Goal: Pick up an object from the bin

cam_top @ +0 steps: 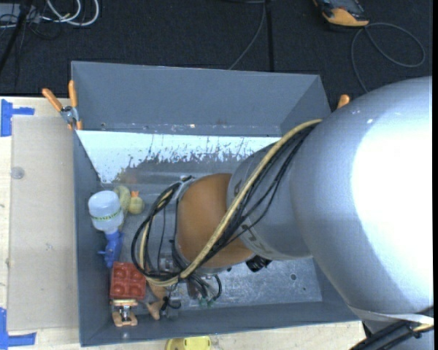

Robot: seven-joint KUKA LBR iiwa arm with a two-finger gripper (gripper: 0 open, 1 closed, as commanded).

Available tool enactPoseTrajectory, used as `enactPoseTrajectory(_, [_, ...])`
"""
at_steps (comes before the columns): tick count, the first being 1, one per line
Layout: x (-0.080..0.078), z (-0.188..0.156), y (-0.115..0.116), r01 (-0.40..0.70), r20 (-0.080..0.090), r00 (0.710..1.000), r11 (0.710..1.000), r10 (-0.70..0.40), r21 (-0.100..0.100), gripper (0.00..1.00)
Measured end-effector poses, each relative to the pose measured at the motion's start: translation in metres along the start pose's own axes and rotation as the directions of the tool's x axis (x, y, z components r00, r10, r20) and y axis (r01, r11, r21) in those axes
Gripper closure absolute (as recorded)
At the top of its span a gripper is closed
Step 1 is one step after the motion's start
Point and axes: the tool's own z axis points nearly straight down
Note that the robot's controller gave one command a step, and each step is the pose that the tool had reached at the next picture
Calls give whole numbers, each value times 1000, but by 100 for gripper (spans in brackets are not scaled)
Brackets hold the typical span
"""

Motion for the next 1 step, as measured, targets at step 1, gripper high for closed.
enactPoseTrajectory(1, [0,-87,-3,13,-1,1000,1000,-13,1,100])
